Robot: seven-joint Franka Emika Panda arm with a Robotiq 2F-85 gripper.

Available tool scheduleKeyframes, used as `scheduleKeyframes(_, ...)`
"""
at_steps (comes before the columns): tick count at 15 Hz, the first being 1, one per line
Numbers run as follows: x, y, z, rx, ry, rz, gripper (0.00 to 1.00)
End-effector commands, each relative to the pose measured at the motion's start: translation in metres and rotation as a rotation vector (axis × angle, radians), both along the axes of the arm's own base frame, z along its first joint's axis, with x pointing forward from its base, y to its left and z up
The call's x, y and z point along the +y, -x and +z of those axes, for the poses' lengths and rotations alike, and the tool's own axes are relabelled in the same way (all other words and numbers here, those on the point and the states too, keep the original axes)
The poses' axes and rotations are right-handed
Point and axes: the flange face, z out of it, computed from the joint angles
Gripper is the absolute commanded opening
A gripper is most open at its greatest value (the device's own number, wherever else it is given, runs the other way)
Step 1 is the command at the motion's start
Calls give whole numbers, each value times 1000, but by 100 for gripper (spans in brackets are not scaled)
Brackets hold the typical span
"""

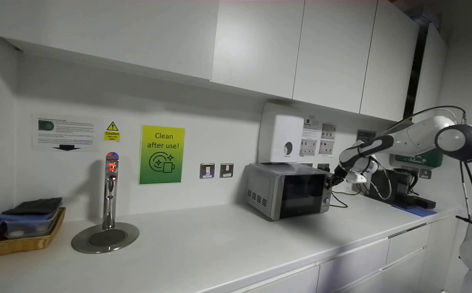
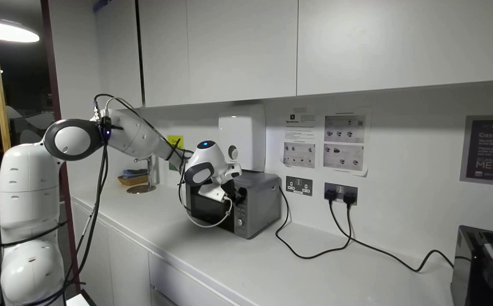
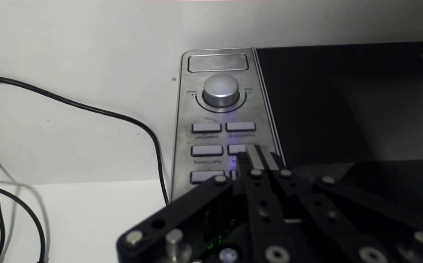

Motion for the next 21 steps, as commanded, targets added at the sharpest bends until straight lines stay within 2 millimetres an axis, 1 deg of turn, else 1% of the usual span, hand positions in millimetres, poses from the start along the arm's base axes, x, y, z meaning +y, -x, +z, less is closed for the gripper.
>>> scheduleKeyframes(1, -6, -11, 10, 6, 10, -1, 0)
scheduleKeyframes(4, -6, 5, 0, 40, 77, 48, 0)
scheduleKeyframes(7, -5, 16, -6, 69, 122, 91, 0)
scheduleKeyframes(10, -2, 27, -16, 89, 145, 125, 0)
scheduleKeyframes(12, -2, 35, -19, 88, 147, 137, 0)
scheduleKeyframes(15, -5, 51, -12, 74, 147, 141, 0)
scheduleKeyframes(21, -12, 85, 14, 15, 128, 181, 0)
